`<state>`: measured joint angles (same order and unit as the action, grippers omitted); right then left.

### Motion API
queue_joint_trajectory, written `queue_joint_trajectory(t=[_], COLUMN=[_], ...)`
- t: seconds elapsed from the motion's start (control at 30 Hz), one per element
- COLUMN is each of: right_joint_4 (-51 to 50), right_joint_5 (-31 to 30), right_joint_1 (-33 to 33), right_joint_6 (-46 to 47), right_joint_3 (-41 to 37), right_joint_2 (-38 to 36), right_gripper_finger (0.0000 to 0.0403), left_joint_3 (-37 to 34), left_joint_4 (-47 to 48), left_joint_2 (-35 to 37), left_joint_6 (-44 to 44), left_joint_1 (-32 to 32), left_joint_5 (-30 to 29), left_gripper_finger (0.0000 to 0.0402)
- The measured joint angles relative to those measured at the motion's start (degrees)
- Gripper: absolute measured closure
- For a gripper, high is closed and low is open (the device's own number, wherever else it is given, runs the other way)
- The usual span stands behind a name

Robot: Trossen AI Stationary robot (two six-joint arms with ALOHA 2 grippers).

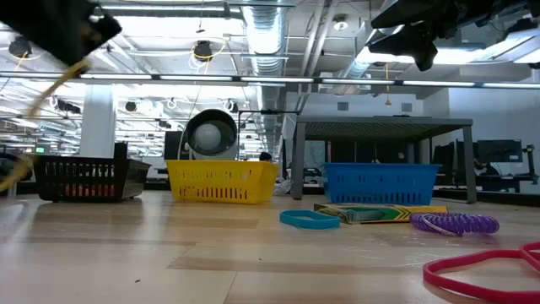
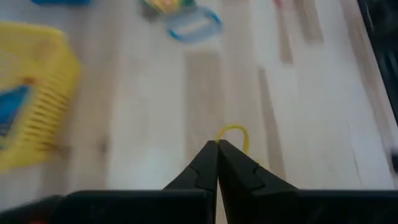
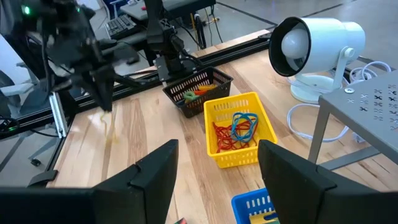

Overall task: Pick & Place Office Desk Supplies
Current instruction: Put the yellow rubber band into the yellow bin

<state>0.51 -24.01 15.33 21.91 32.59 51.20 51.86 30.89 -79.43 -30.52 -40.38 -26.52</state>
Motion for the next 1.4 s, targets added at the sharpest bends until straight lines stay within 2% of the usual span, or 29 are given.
queue_joint_trajectory(t=[0.3,0.37,0.47,0.7,0.87,1.07,1.4], right_joint_4=[0.2,0.2,0.3,0.4,0.4,0.4,0.4], right_joint_5=[0.0,0.0,0.0,0.0,0.0,0.0,0.0], right_joint_1=[0.0,0.0,0.0,0.0,0.0,0.0,0.0], right_joint_6=[0.0,0.0,0.0,0.0,0.0,-0.1,-1.4], right_joint_3=[0.0,0.0,0.0,0.0,0.0,0.0,0.0], right_joint_2=[0.0,0.0,0.0,0.0,0.0,0.0,0.0], right_gripper_finger=[0.0186,0.0186,0.0186,0.0186,0.0186,0.0186,0.0186], left_joint_3=[0.1,0.1,0.1,0.1,0.1,0.1,0.2], left_joint_4=[-1.7,-2.3,-2.8,-5.9,-8.4,-8.7,-8.7], left_joint_2=[7.6,8.9,10.3,13.9,14.6,14.6,13.9], left_joint_6=[-1.3,0.1,3.6,11.8,13.0,14.4,17.0], left_joint_1=[3.7,5.4,8.7,18.7,23.9,30.4,40.0], left_joint_5=[-19.0,-21.3,-21.5,-18.4,-17.4,-8.5,0.1], left_gripper_finger=[0.0401,0.0401,0.0401,0.0401,0.0401,0.0401,0.0401])
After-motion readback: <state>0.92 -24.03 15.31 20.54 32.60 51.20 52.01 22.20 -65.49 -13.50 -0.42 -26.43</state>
